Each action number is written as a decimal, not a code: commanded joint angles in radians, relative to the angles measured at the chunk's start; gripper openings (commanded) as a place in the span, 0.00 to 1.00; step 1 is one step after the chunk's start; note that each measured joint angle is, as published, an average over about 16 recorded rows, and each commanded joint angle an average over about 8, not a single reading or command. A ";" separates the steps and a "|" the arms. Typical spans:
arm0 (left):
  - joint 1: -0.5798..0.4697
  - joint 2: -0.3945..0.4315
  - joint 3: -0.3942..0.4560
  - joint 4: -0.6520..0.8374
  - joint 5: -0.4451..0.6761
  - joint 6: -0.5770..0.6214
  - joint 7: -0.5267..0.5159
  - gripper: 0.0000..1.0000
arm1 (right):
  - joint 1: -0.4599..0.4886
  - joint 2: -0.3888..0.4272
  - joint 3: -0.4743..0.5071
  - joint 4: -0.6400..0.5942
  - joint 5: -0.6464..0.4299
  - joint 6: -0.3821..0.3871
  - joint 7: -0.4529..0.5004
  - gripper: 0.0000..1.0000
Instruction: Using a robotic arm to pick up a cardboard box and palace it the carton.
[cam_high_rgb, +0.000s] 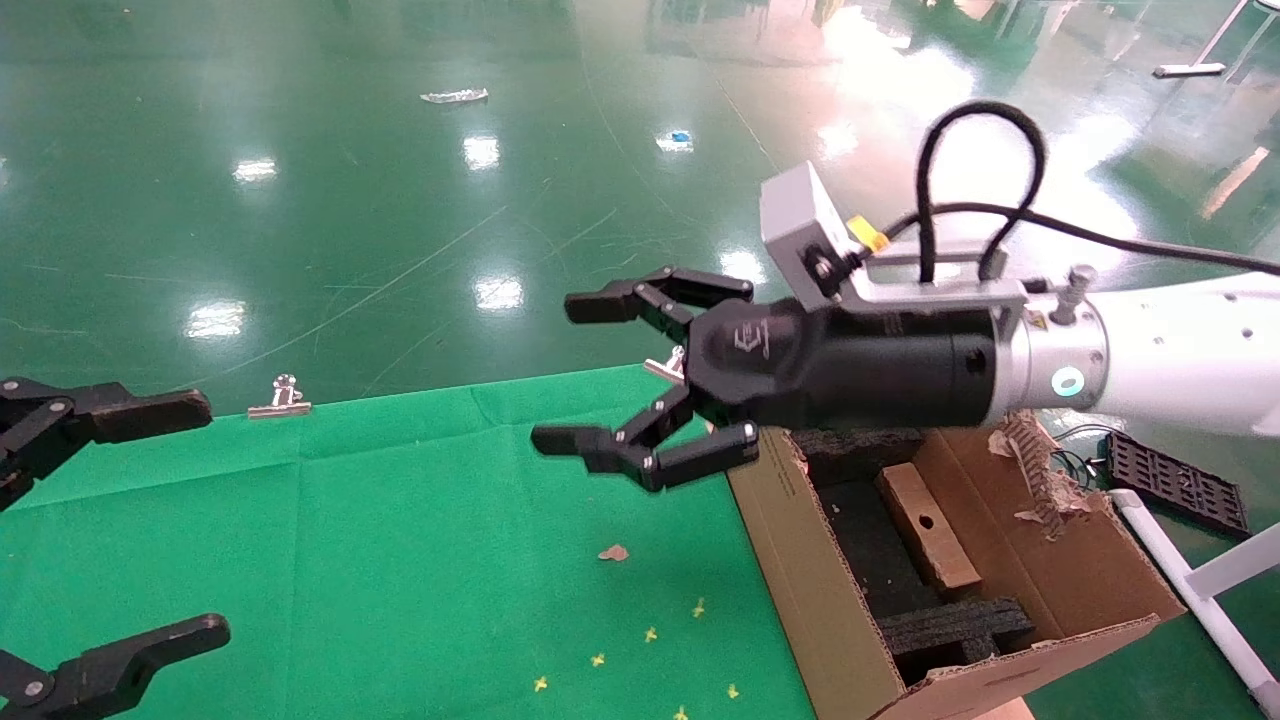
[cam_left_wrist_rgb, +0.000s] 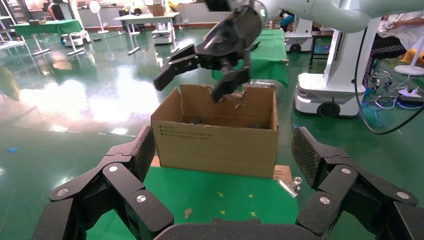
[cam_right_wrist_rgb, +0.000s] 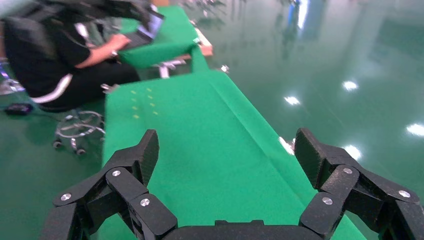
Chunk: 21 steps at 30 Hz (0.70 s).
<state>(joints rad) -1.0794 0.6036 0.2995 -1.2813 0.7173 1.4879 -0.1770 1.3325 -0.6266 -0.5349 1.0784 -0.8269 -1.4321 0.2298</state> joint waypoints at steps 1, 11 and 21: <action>0.000 0.000 0.000 0.000 0.000 0.000 0.000 1.00 | -0.041 0.002 0.040 0.032 0.015 -0.010 -0.007 1.00; 0.000 0.000 0.001 0.000 0.000 0.000 0.000 1.00 | -0.233 0.014 0.231 0.186 0.087 -0.057 -0.038 1.00; 0.000 0.000 0.001 0.000 -0.001 -0.001 0.001 1.00 | -0.291 0.017 0.287 0.229 0.110 -0.071 -0.045 1.00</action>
<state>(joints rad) -1.0793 0.6032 0.3001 -1.2810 0.7165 1.4873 -0.1765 1.0464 -0.6097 -0.2523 1.3044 -0.7198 -1.5020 0.1850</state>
